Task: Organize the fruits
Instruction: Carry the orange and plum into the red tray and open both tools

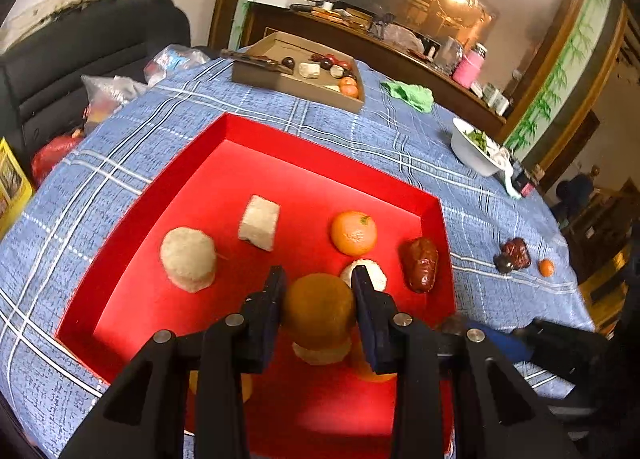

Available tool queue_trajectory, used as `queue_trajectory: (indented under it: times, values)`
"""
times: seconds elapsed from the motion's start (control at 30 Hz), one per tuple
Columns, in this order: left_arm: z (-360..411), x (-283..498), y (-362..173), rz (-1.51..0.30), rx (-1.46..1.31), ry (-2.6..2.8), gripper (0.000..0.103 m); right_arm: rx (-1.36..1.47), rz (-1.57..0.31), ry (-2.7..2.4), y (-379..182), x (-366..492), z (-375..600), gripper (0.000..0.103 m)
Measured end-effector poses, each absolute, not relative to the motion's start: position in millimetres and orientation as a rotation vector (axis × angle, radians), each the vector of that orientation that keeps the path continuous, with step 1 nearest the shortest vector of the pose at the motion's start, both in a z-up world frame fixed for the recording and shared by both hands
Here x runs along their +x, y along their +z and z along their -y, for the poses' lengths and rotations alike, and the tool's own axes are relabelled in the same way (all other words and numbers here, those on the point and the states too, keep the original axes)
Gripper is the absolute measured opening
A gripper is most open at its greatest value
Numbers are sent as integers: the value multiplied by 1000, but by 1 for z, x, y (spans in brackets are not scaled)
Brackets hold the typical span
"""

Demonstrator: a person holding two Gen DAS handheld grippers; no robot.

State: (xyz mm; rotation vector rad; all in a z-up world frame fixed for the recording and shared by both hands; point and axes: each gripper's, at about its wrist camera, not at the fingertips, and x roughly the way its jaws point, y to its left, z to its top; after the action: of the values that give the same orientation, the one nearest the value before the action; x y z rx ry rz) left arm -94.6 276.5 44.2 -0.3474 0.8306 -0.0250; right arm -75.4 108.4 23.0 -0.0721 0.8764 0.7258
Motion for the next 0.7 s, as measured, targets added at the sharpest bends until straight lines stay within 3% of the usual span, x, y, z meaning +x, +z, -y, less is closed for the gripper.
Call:
queue_trajectory:
  times: [0.1,0.3,0.53,0.67,0.7]
  values:
    - [-286,-98,44,-825,-399,-21,34,-98,-892,740,17,-79,-124,29]
    - [-298,-108,56,-778,-453,-26,50,-151,-894,753,10,-87,-143,29]
    - [-299,-115,68,-755,-453,16,78,-93,-890,735,13,-92,-129,31]
    - [-305,-120,70,-732,-485,33,84,43,-839,663,24,-92,-90,63]
    - [-305,-117,68,-746,-498,27,84,79,-822,635,26,-91,-77,64]
